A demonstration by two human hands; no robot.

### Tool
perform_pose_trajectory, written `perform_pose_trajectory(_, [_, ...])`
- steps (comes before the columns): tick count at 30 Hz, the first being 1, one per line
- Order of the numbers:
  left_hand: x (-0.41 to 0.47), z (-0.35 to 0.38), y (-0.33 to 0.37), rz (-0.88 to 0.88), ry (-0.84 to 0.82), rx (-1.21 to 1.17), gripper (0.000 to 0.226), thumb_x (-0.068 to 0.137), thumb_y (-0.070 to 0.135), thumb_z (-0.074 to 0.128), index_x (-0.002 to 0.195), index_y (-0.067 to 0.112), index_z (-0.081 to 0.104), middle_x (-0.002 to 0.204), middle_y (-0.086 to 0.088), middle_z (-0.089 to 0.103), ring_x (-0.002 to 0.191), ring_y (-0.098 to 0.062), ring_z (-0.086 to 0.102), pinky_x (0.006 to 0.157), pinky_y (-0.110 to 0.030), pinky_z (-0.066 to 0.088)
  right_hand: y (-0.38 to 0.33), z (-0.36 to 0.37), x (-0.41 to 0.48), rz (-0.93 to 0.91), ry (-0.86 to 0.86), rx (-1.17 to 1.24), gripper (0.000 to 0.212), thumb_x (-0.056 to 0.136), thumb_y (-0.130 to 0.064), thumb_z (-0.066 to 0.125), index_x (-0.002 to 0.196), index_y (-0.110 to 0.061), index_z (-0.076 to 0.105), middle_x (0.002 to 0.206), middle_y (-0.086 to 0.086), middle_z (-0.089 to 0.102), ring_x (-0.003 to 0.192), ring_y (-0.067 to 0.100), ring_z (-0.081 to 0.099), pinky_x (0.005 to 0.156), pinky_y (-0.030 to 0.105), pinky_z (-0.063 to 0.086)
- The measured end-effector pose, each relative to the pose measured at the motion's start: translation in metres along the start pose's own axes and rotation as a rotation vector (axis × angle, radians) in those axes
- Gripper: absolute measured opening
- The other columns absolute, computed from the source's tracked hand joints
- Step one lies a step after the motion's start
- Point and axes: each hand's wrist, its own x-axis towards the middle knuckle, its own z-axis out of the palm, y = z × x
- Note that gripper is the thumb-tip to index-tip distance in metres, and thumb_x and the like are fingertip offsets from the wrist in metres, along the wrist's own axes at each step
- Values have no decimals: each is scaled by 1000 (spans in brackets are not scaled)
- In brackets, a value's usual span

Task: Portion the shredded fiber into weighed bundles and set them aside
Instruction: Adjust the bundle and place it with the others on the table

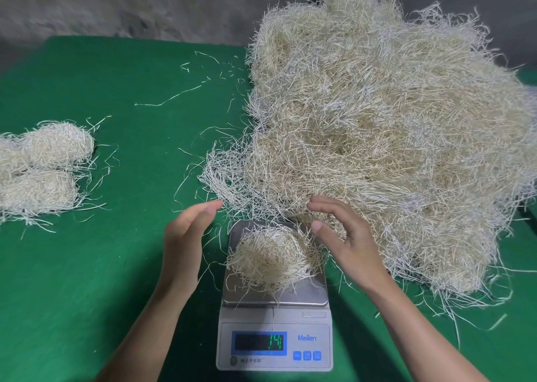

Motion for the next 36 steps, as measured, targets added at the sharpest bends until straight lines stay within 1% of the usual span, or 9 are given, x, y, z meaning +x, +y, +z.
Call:
perform_pose_trajectory(5, [-1, 2, 1, -2, 0, 1, 47, 74, 34, 45, 109, 12, 68, 102, 19, 64, 88, 22, 55, 67, 7, 33, -1, -1, -1, 12, -1, 4, 24, 81, -36, 56, 104, -42, 59, 125, -22, 52, 123, -4, 43, 110, 35, 29])
perform_pose_trajectory(9, [-1, 3, 0, -4, 4, 0, 48, 74, 35, 46, 109, 10, 68, 100, 18, 65, 88, 22, 55, 68, 7, 34, 2, -1, -1, 21, -2, 28, 22, 90, -22, 61, 105, -38, 60, 125, -19, 53, 123, 1, 45, 107, 47, 35])
perform_pose_trajectory(16, [1, 6, 0, -17, 0, -11, 44, 73, 35, 47, 106, 14, 68, 100, 18, 66, 88, 20, 57, 67, 6, 35, 7, -2, 1, 17, -8, 19, 27, 89, -17, 61, 104, -40, 59, 124, -23, 53, 121, -5, 44, 101, 18, 27])
perform_pose_trajectory(21, [2, 10, 0, -17, -11, -6, 45, 72, 35, 49, 107, 14, 68, 98, 18, 66, 88, 19, 58, 66, 6, 36, 8, -3, 2, 6, -13, 23, 21, 85, -32, 57, 104, -41, 59, 124, -20, 55, 121, -3, 46, 102, 20, 29])
perform_pose_trajectory(25, [2, 14, -1, -21, -27, 2, 47, 71, 37, 50, 108, 13, 67, 100, 15, 67, 90, 15, 59, 65, 5, 36, 11, -4, 1, 4, -32, 9, 24, 83, -32, 58, 105, -42, 58, 123, -22, 53, 120, -8, 44, 104, 19, 28])
perform_pose_trajectory(27, [1, 15, -2, -20, -28, 3, 43, 74, 35, 54, 107, 12, 68, 100, 13, 68, 89, 13, 59, 65, 5, 36, 13, -4, -1, -11, -84, -37, 31, 85, -30, 63, 109, -47, 53, 125, -26, 49, 122, -10, 40, 109, 27, 26])
perform_pose_trajectory(29, [2, 16, -5, -23, -19, 14, 29, 84, 24, 58, 107, 10, 68, 100, 10, 69, 87, 14, 59, 64, 5, 36, 15, -1, -4, -28, -188, -135, 49, 80, -43, 65, 121, -54, 41, 135, -24, 42, 130, -4, 33, 113, 34, 20])
perform_pose_trajectory(33, [0, 16, -6, 16, -19, 9, 22, 88, 14, 57, 105, 9, 69, 97, 9, 70, 90, 5, 62, 69, 2, 39, 23, 18, -8, -124, -425, -468, 97, 73, -50, 72, 141, -57, 3, 157, -11, 7, 144, 10, 2, 117, 42, 3])
perform_pose_trajectory(36, [-2, 14, -4, 27, -35, -30, 22, 88, 16, 57, 105, 10, 69, 98, 7, 71, 95, -2, 64, 74, -3, 43, 24, 24, -4, -127, -376, -493, 89, 77, -55, 66, 140, -57, 5, 157, -13, 3, 144, 11, -1, 117, 46, 2])
